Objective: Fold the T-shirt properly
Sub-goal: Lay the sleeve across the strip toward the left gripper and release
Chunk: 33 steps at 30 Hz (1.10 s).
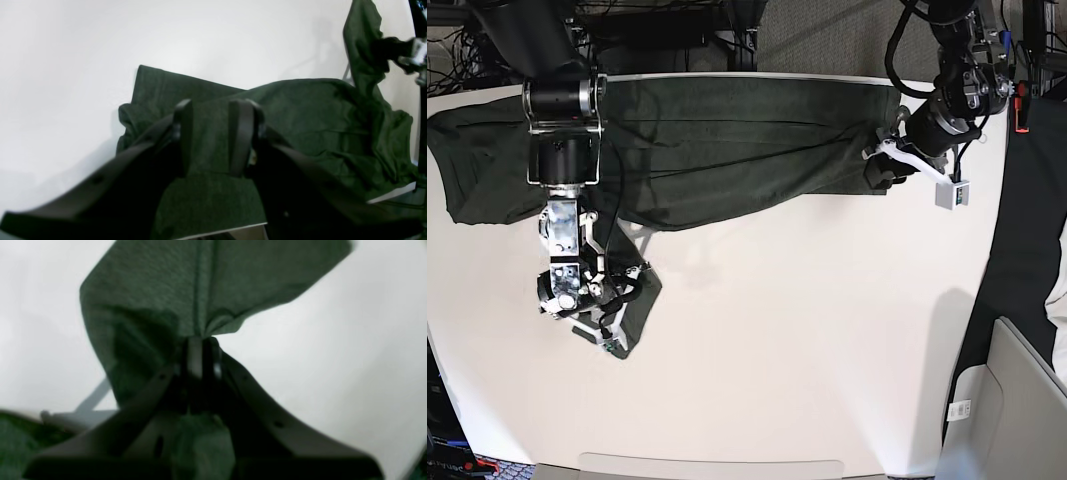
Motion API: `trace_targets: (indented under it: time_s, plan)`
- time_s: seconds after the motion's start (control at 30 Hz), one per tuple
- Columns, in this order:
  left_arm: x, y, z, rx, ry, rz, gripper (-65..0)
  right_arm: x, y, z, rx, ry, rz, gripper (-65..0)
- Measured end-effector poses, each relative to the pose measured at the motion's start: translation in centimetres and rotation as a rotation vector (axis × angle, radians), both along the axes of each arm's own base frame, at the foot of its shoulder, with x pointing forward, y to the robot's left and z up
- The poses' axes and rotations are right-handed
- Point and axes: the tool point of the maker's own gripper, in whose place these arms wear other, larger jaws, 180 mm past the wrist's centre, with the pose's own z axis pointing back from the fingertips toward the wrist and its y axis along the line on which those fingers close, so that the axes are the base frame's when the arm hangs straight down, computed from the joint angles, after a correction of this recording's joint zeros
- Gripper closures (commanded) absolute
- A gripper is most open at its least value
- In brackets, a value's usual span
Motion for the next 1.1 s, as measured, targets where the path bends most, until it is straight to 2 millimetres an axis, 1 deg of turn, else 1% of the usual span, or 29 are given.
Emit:
trace_targets:
  time_s: [0.07, 0.13, 0.17, 0.2, 0.27, 0.33, 0.37, 0.47, 0.6, 0.7, 0.83, 0.97, 1.1]
  plan:
    - [0.1, 0.0, 0.1, 0.002, -0.003, 0.000, -18.2, 0.6, 0.4, 2.0, 0.006, -0.055, 0.007, -0.4]
    - [0.1, 0.0, 0.1, 0.003, -0.003, 0.000, -18.2, 1.0, 1.9, 3.7, 0.046, -0.094, 0.078, -0.4]
    - [0.0, 0.0, 0.1, 0.002, -0.002, -0.001, -18.2, 1.0, 2.7, 3.9, 0.072, -0.098, 0.109, -0.4]
    - [0.0, 0.0, 0.1, 0.002, -0.002, 0.000, -18.2, 0.7, 3.3, 3.9, 0.087, -0.087, 0.134, -0.4]
    - [0.0, 0.0, 0.1, 0.002, -0.002, 0.000, -18.2, -0.6, 4.3, 3.2, 0.121, -0.044, 0.176, -0.4]
    - [0.0, 0.0, 0.0, 0.002, -0.001, -0.001, -18.2, -1.7, 4.6, 2.6, 0.128, -0.010, 0.211, -0.4]
    - [0.0, 0.0, 0.0, 0.002, -0.002, 0.000, -18.2, -2.3, 5.1, 2.4, 0.151, 0.000, 0.237, -0.4]
    - [0.0, 0.0, 0.1, 0.002, -0.002, 0.000, -18.2, -3.3, 6.2, 2.4, 0.195, 0.005, 0.286, -0.4]
    - [0.0, 0.0, 0.1, 0.002, -0.003, -0.001, -18.2, -5.5, 9.0, 2.0, 0.308, 0.013, 0.365, -0.4]
    - [0.1, 0.0, 0.1, 0.002, -0.003, 0.000, -18.2, -7.1, 10.3, 1.6, 0.386, 0.046, 0.388, -0.4]
    - [0.1, 0.0, 0.1, 0.002, -0.003, 0.000, -18.2, -8.6, 12.9, 1.9, 0.538, 0.055, 0.425, -0.4]
    - [0.1, 0.1, 0.1, 0.003, -0.005, 0.000, -18.2, -10.5, 15.0, 1.8, 0.671, 0.083, 0.454, -0.4]
    - [0.1, 0.1, 0.1, 0.003, -0.004, 0.001, -18.2, -10.9, 16.4, 3.1, 0.783, 0.068, 0.480, -0.4]
